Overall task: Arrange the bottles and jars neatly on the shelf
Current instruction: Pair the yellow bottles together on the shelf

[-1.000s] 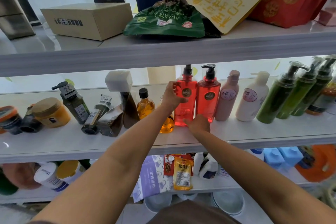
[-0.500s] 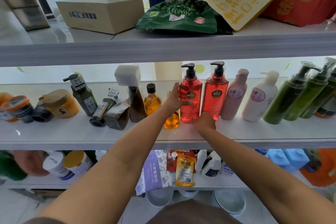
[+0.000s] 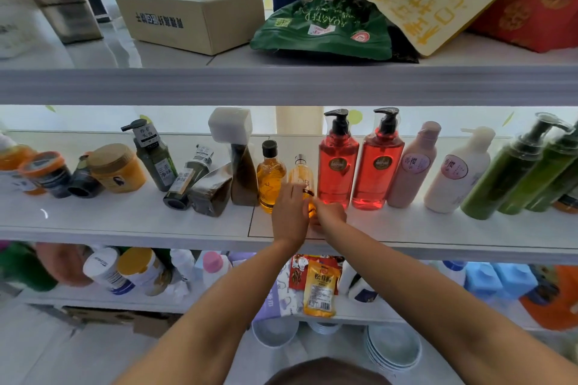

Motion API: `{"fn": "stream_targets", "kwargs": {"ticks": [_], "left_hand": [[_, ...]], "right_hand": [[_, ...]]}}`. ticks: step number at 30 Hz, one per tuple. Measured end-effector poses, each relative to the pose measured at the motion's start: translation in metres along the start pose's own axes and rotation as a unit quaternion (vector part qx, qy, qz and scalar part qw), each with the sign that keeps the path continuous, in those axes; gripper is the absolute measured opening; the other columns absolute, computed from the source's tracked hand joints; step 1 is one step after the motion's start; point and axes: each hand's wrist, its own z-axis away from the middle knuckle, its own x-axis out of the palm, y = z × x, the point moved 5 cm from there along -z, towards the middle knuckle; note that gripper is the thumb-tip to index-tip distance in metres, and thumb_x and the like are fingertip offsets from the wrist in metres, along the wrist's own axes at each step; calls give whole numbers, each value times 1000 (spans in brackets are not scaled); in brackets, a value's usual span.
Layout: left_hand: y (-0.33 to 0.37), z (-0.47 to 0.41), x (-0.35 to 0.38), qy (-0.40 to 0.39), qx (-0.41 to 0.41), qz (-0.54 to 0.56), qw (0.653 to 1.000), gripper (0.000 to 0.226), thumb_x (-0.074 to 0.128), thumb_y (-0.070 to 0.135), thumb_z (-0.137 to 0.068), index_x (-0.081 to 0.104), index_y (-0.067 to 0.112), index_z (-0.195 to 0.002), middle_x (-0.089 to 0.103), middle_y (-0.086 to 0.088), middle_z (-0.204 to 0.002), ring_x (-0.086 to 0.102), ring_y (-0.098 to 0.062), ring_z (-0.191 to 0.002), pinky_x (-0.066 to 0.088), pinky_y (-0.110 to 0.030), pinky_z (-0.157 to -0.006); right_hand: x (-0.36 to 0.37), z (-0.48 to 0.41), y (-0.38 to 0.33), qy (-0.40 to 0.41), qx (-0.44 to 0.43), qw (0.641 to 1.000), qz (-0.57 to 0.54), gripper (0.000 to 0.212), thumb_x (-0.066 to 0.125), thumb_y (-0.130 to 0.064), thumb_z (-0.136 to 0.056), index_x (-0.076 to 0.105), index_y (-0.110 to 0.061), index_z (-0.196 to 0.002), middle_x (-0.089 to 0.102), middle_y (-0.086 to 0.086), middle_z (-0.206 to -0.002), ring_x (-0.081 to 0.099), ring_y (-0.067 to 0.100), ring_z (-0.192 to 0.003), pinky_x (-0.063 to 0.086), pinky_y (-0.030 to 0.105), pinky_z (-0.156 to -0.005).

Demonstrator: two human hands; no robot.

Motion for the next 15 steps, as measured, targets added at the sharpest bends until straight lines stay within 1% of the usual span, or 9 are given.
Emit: {"fn": "stream_targets", "kwargs": {"ticks": [2, 4, 5, 6, 8, 10, 11, 13, 15], "left_hand": [[-7, 7, -1, 9, -66, 4, 998, 25, 60, 17, -91, 62, 6, -114, 61, -12, -113, 58, -30, -108, 51, -37, -82], [-15, 13, 1, -13, -176, 49, 983, 35, 51, 27, -97, 56, 10, -127, 57, -9, -121, 51, -24, -115, 45, -33, -88], [-19, 16, 2, -18, -227, 75, 971, 38, 45, 31, -99, 53, 13, -132, 56, -8, -122, 50, -23, -116, 43, -32, -89], [-20, 18, 3, -27, -266, 98, 959, 40, 40, 33, -101, 53, 15, -133, 56, -8, -122, 51, -24, -116, 41, -33, -89], [-19, 23, 5, -48, -309, 125, 942, 41, 33, 37, -102, 54, 19, -133, 61, -10, -122, 54, -27, -113, 42, -35, -87], [-18, 24, 5, -58, -339, 150, 927, 42, 32, 37, -102, 55, 17, -131, 63, -10, -122, 56, -28, -112, 42, -33, -86], [-19, 22, 5, -57, -363, 171, 914, 43, 33, 38, -102, 57, 13, -129, 64, -11, -121, 57, -29, -112, 42, -33, -88], [-23, 18, 8, -61, -426, 229, 873, 47, 38, 41, -100, 58, 7, -126, 63, -14, -122, 57, -30, -113, 43, -36, -91], [-26, 15, 14, -70, -482, 289, 824, 52, 47, 43, -96, 55, 4, -129, 60, -15, -126, 55, -32, -117, 43, -38, -93]], "right_hand": [[3, 9, -8, -10, 10, 1000, -14, 56, 61, -47, -83, 60, 1, -110, 67, 17, -102, 65, 30, -79, 52, 34, -69], [8, 8, -10, -30, 25, 999, -23, 62, 64, -47, -82, 56, 3, -117, 65, 16, -98, 60, 25, -68, 48, 32, -65], [10, 7, -11, -42, 27, 998, -31, 63, 66, -45, -82, 53, 2, -122, 64, 16, -102, 59, 24, -71, 47, 31, -66], [11, 8, -13, -52, 30, 997, -38, 65, 67, -42, -82, 49, 2, -126, 62, 17, -112, 61, 25, -81, 48, 32, -71], [11, 10, -18, -69, 48, 995, -55, 64, 67, -33, -85, 43, 2, -133, 54, 16, -129, 56, 29, -111, 48, 36, -89], [14, 8, -22, -96, 64, 991, -74, 62, 68, -28, -85, 42, 0, -134, 49, 15, -136, 50, 30, -122, 45, 39, -98], [15, 9, -23, -103, 75, 989, -77, 62, 69, -26, -84, 43, -1, -134, 49, 14, -137, 49, 30, -122, 46, 39, -95], [17, 8, -23, -111, 88, 986, -86, 58, 69, -23, -83, 46, -1, -132, 52, 13, -133, 52, 27, -114, 46, 36, -80], [18, 7, -23, -118, 93, 985, -90, 42, 66, -19, -86, 50, 1, -119, 62, 12, -110, 56, 22, -90, 45, 32, -66]]}}
